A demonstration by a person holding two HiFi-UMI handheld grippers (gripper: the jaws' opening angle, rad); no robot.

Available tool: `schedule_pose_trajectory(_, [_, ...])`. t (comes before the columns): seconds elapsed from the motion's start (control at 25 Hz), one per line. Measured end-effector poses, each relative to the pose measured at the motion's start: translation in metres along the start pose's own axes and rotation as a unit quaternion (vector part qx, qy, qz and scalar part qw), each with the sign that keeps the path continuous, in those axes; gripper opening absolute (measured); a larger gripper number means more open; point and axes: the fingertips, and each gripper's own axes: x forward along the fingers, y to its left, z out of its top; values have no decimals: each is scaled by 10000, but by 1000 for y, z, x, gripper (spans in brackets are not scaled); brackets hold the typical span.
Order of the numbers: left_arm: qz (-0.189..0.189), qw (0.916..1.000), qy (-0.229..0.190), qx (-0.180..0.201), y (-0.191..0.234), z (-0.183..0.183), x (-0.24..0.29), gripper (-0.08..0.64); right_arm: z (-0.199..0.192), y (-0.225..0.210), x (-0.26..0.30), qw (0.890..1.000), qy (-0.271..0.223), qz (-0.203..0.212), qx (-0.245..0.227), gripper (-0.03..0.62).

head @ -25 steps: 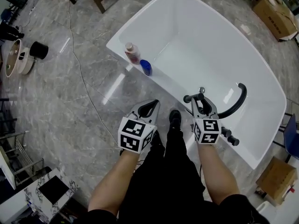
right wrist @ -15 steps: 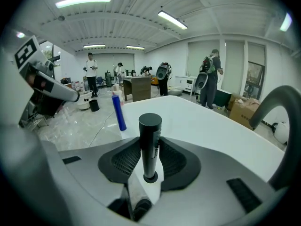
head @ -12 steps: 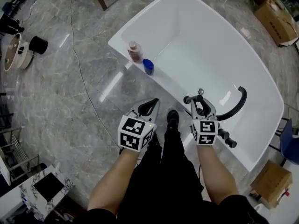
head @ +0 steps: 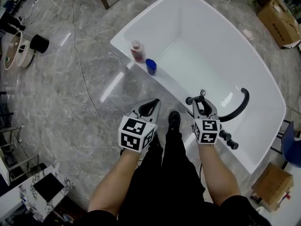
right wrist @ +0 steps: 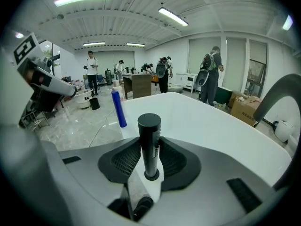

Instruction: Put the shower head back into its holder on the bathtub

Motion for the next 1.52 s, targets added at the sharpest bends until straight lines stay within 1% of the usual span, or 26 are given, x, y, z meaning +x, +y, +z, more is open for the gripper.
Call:
schedule_pose_trajectory(0.36, [-10, 10000, -35, 13, -4, 2, -4, 15, -13, 3, 4, 9998, 160, 134, 42, 144])
schedule_pose_trajectory(0.52, [5, 9999, -101, 23, -3, 7, -10, 15, -17, 2, 5, 9991, 330, 230, 144, 150])
schedule_pose_trajectory(0.68, [-12, 9998, -202, 31, -6, 18, -17, 15, -13, 3, -1, 9982, 437, 343, 244, 165])
schedule_pose_trajectory(0.84, [-55, 9996, -282, 68, -7, 32, -25, 15, -5, 5, -11, 9977, 468, 334, 357, 185])
schedule_pose_trajectory(0.96, [-98, 9992, -364, 151, -14, 46, -40, 15, -4, 8, -28, 9971, 512, 328, 458, 187])
schedule_pose_trajectory(1.16, [-164, 9964, -680, 483, -29, 79, -62, 15, 16, 1, -57, 9971, 325, 227, 649, 189])
schedule_pose_trajectory(1.24, [-177, 9953, -795, 528, -31, 89, -71, 15, 27, 1, -67, 9975, 214, 202, 637, 186])
schedule_pose_trajectory(1.36, [-188, 9939, -937, 557, -31, 99, -82, 15, 44, 2, -80, 9979, 45, 206, 616, 156])
schedule_pose_trajectory(1.52, [-194, 9925, -1017, 650, -31, 106, -84, 15, 69, 6, -92, 9969, -222, 303, 684, 143])
